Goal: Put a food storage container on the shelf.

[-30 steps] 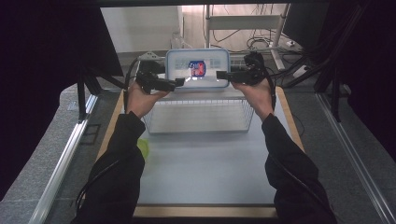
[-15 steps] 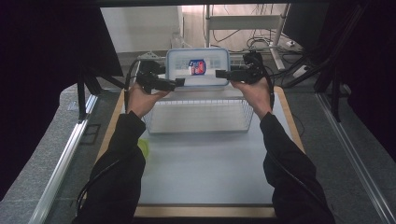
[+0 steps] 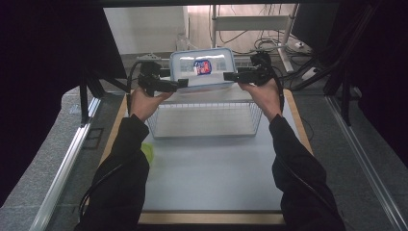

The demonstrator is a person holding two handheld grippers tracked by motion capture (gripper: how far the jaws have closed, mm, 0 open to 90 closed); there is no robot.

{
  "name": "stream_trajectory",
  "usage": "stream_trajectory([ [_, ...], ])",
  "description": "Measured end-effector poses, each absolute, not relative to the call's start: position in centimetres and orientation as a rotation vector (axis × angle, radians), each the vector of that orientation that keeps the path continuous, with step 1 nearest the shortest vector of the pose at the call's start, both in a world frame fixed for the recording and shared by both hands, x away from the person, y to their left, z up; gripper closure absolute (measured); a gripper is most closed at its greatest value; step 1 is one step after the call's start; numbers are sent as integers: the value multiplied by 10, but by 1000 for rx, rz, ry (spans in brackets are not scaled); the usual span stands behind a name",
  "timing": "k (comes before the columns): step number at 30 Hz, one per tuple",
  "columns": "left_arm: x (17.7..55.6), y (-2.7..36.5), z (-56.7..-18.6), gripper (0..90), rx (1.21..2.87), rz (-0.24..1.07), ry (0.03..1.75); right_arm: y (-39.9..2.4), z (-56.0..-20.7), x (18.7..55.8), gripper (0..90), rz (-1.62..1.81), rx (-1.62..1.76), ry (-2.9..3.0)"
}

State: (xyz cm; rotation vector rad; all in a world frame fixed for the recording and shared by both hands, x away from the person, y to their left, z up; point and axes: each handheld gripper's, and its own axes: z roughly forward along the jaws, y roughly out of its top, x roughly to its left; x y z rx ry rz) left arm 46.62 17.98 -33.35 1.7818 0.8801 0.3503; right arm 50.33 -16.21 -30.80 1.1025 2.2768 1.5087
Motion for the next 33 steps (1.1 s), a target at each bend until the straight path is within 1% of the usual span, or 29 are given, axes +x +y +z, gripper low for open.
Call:
stream_trajectory([
  [4,469,181,-333,55,1774,341,894,-160,-312,503,260,1528,1087,2301],
  [8,474,181,-331,42,1777,289,936,-156,-312,501,251,1522,1080,2316],
  [15,474,189,-333,35,1768,287,899,-156,-314,500,271,1519,1066,2337],
  [19,467,197,-328,47,1773,378,858,-156,-315,500,284,1508,1064,2335],
  [21,463,196,-326,46,1813,429,847,-156,-315,500,281,1492,1060,2336],
  [25,455,188,-329,71,1888,498,853,-156,-315,498,314,1510,1052,2328],
  [26,453,185,-330,85,1907,538,875,-156,-314,497,326,1506,1049,2328],
  [28,448,184,-330,126,1904,544,883,-157,-313,494,356,1490,1032,2313],
  [30,443,184,-330,207,1897,540,885,-158,-311,489,426,1480,1017,2310],
  [31,440,184,-330,268,1896,541,887,-160,-310,487,474,1473,1017,2302],
  [32,438,184,-330,302,1897,550,896,-161,-309,484,527,1460,1015,2291],
  [33,436,184,-329,335,1891,554,910,-162,-308,481,606,1442,1015,2289],
])
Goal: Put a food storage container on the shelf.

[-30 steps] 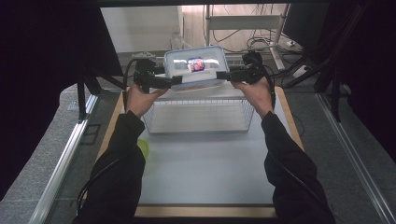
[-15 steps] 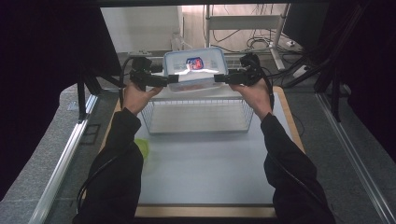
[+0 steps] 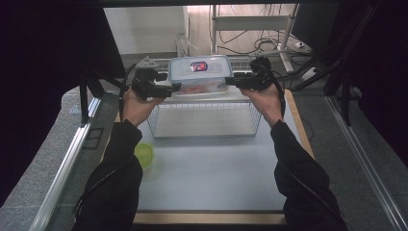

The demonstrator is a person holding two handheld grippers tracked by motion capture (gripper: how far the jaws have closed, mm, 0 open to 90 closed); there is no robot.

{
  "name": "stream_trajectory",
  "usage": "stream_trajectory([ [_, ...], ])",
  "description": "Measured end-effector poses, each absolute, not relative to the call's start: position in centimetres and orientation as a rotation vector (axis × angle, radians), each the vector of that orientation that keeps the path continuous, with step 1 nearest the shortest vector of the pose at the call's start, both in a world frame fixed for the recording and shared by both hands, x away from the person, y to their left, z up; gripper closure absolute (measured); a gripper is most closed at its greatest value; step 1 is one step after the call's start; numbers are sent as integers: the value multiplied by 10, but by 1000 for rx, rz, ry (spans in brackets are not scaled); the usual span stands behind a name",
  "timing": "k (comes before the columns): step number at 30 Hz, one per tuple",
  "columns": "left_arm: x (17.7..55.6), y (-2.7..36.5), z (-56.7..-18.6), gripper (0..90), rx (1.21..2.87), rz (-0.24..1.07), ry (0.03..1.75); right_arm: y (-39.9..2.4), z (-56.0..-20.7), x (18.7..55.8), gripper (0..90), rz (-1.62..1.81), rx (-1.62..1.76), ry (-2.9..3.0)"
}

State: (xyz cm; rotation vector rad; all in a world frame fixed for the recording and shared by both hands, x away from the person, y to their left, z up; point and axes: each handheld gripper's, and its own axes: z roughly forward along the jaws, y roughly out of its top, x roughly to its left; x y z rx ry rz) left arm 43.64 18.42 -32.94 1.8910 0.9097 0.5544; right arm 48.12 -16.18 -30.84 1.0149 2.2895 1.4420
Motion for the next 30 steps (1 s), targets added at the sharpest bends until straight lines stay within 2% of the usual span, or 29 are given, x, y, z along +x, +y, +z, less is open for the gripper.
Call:
stream_trajectory([
  [3,435,188,-330,512,1871,547,960,-163,-312,476,741,1445,988,2336],
  [4,436,188,-331,557,1878,536,960,-163,-315,475,760,1464,974,2361],
  [9,441,179,-339,615,1926,571,986,-155,-322,478,818,1415,930,2364],
  [11,443,178,-339,584,1922,560,986,-156,-323,481,832,1453,946,2365],
  [16,444,179,-341,575,1907,537,988,-156,-323,480,826,1446,936,2354],
  [19,440,179,-342,560,1908,540,974,-156,-324,476,768,1447,931,2346],
  [30,408,173,-348,333,1926,548,906,-154,-331,451,525,1438,845,2335],
])
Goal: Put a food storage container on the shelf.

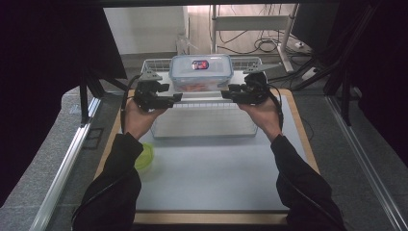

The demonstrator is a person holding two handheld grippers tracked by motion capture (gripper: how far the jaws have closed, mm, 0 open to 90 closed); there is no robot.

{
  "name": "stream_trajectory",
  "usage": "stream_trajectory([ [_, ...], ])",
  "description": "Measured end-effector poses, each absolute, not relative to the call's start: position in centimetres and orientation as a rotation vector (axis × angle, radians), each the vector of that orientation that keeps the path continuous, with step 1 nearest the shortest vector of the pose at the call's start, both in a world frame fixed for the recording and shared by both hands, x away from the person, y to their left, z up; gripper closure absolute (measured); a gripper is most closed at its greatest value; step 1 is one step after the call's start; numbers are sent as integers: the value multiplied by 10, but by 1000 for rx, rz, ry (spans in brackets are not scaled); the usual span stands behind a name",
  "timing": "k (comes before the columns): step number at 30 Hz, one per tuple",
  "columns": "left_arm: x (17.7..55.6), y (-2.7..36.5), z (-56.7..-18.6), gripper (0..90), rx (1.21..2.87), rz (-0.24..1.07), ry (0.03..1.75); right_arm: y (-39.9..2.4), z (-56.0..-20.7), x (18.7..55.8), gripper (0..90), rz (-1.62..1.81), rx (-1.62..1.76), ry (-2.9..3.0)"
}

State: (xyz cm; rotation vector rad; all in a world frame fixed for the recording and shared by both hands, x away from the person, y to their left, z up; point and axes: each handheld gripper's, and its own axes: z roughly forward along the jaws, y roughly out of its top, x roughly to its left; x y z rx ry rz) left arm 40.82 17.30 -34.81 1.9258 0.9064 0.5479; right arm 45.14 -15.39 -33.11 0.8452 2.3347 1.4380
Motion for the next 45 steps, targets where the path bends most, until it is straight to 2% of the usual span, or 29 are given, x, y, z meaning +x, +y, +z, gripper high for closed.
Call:
stream_trajectory([
  [9,373,169,-362,203,1926,530,865,-157,-340,427,366,1450,774,2320],
  [24,326,170,-389,94,1911,512,851,-165,-367,393,153,1399,710,2343],
  [31,309,169,-407,71,1925,512,855,-172,-382,382,92,1396,717,2341],
  [45,282,163,-441,31,1975,516,845,-176,-406,353,46,1394,695,2376],
])
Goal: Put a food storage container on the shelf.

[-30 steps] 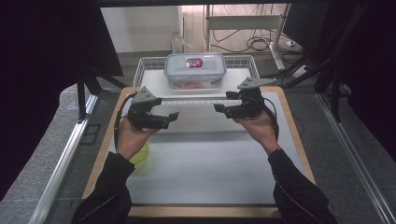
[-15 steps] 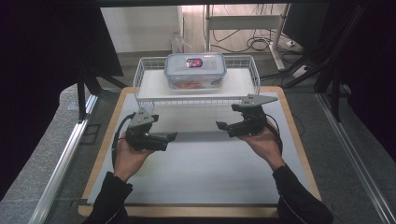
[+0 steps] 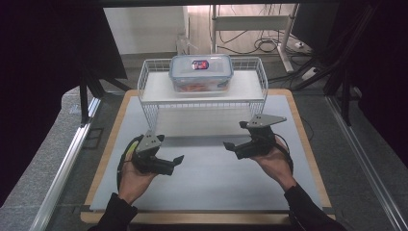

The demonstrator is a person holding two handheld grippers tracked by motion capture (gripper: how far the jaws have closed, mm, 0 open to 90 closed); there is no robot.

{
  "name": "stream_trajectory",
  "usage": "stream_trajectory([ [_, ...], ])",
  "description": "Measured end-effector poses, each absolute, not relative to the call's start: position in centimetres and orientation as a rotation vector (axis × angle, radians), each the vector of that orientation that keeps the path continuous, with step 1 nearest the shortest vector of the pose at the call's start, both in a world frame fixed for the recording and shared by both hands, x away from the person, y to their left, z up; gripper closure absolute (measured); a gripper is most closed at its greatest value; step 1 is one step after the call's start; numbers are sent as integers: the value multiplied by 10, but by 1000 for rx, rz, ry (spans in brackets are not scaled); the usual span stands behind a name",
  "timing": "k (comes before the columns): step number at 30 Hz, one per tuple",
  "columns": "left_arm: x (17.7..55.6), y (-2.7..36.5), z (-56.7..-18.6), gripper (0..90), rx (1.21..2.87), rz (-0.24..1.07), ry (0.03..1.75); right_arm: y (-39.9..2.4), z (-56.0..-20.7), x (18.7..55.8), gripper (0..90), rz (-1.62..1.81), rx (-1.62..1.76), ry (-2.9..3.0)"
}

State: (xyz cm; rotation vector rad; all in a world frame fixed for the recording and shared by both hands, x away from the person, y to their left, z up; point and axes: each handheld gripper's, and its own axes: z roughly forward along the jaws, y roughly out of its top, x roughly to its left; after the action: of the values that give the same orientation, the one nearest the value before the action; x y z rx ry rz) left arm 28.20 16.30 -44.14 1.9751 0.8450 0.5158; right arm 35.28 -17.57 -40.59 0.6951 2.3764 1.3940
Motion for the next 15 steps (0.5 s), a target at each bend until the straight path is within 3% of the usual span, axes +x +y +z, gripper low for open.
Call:
stream_trajectory([
  [15,251,170,-479,6,1944,493,857,-187,-440,322,14,1381,738,2397],
])
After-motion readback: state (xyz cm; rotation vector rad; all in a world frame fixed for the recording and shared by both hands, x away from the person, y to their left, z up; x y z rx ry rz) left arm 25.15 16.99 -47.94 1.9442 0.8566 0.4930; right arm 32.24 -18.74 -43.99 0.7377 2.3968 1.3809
